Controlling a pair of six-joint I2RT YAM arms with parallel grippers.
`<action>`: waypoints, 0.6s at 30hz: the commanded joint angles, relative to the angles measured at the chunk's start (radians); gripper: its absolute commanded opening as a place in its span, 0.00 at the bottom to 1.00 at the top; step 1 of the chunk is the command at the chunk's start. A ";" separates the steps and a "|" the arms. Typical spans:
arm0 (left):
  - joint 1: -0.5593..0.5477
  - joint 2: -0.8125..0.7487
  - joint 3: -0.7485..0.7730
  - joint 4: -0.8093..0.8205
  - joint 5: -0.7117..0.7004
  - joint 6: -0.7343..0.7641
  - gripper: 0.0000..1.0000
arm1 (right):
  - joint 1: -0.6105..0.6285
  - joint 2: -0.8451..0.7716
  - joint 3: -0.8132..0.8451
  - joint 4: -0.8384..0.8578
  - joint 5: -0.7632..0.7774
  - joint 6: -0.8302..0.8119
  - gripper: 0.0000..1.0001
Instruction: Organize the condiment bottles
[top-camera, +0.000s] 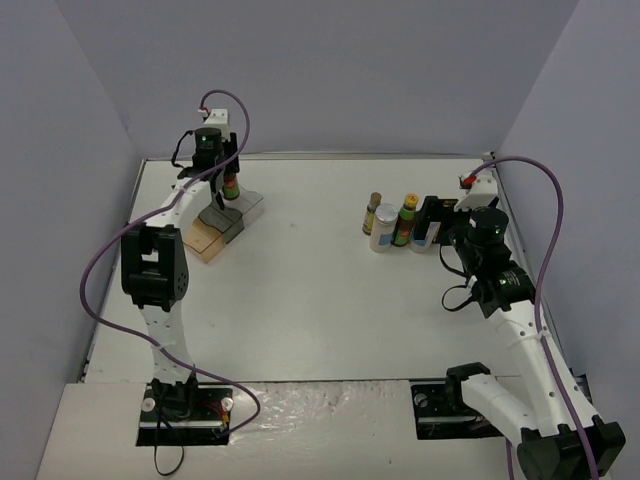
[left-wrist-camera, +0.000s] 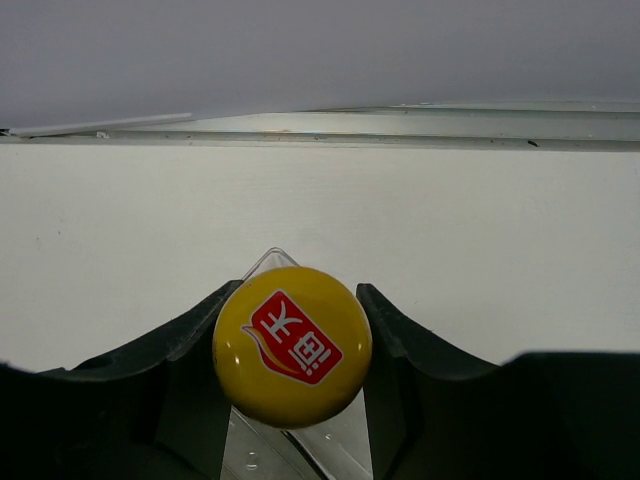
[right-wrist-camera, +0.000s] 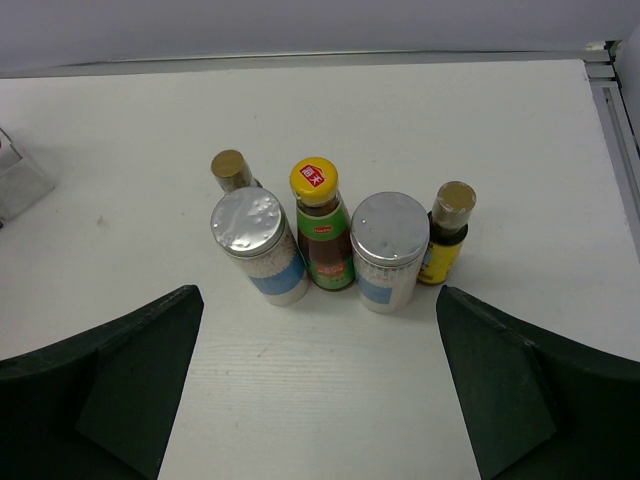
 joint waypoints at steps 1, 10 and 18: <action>0.020 -0.033 0.103 0.208 -0.015 0.018 0.00 | 0.003 0.019 0.036 0.080 0.007 -0.019 1.00; 0.033 -0.006 0.093 0.258 -0.018 0.013 0.00 | 0.003 0.028 0.031 0.080 -0.001 -0.027 1.00; 0.041 -0.010 0.038 0.292 -0.018 0.007 0.08 | 0.004 0.038 0.031 0.080 -0.024 -0.026 1.00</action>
